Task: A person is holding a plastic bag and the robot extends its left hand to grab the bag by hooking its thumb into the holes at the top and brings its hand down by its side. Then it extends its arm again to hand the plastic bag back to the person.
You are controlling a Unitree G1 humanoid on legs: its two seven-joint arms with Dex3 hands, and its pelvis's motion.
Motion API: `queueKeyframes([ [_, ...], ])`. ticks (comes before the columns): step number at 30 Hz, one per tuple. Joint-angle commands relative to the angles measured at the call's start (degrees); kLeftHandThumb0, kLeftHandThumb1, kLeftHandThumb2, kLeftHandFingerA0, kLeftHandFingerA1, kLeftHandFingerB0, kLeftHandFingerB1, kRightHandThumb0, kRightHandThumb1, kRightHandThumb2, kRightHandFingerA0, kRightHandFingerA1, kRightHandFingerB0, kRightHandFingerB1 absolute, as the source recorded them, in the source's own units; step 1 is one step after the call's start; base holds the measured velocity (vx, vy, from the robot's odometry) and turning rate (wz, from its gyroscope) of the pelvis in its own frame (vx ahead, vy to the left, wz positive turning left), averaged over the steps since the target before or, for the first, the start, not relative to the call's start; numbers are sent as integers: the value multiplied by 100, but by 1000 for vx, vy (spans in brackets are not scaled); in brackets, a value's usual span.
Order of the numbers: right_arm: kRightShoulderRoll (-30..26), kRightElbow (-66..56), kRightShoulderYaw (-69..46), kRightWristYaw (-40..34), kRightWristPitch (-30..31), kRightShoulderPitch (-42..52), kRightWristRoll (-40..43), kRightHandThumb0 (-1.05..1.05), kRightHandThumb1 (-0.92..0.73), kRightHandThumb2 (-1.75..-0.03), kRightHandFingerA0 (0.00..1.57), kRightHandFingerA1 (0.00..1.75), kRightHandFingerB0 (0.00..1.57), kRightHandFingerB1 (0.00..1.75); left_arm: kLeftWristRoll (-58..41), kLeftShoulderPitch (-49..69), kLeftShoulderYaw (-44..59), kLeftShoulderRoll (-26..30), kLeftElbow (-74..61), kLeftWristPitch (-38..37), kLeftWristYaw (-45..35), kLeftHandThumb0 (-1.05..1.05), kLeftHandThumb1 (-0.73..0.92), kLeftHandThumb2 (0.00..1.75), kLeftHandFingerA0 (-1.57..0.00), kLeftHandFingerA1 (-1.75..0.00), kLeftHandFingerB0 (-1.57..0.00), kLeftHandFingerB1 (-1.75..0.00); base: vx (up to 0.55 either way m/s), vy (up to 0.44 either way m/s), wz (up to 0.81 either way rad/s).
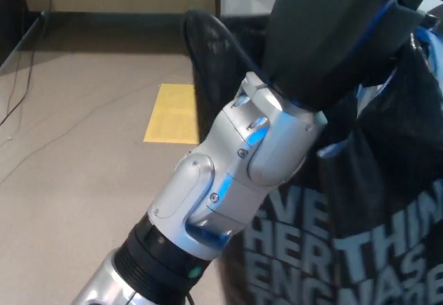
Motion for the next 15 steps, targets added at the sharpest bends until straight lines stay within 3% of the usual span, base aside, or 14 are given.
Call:
queueKeyframes([
  [1,-32,65,-28,-47,17,-16,64,-30,-67,-60,84,68,67,46,55,89,193,159,-278,158,-114,-26,71,66,-91,-165,-77,-78,0,0,0],
  [3,-18,88,-10,-85,17,-38,40,-33,-64,-61,84,72,64,46,14,128,230,203,-327,153,-182,-26,71,61,-92,-160,-76,-68,0,0,0],
  [4,23,70,19,-85,54,5,22,-30,-67,-60,83,68,66,46,-32,297,254,221,-513,235,-328,-29,69,65,-87,-148,-71,-50,0,0,0],
  [5,26,70,23,-77,51,14,24,-30,-68,-60,83,65,65,46,-16,349,255,218,-576,280,-370,-34,71,63,-87,-127,-68,-43,0,0,0],
  [6,24,71,25,-66,42,21,29,-30,-68,-60,83,65,65,46,17,402,252,208,-644,339,-414,-34,71,63,-87,-127,-68,-43,0,0,0],
  [8,33,76,35,-74,45,25,19,-34,-65,-61,83,72,63,46,131,483,243,225,-735,421,-458,-38,65,60,-82,-64,-54,-38,0,0,0],
  [9,48,91,67,-117,62,10,-20,-33,-55,-90,83,82,59,61,263,587,229,248,-924,637,-680,-42,59,58,-68,-60,-43,-35,0,0,0],
  [10,61,102,96,-149,62,26,-49,-33,-55,-89,83,82,59,61,400,730,196,266,-1189,921,-1030,-50,47,76,-46,-52,-35,-45,0,0,0],
  [11,60,102,103,-148,43,47,-46,-33,-55,-89,83,82,59,61,492,795,172,271,-1302,1047,-1167,-50,47,76,-46,-52,-35,-45,0,0,0],
  [12,64,107,91,-128,23,52,-19,-30,-67,-60,83,66,66,46,536,857,156,269,-1371,1118,-1231,-45,55,56,-45,-40,-42,-33,0,0,0],
  [15,50,74,105,-129,32,66,-26,-30,-68,-61,82,64,64,45,584,967,120,273,-1470,1251,-1390,-47,48,55,-31,-37,-35,-32,0,0,0],
])
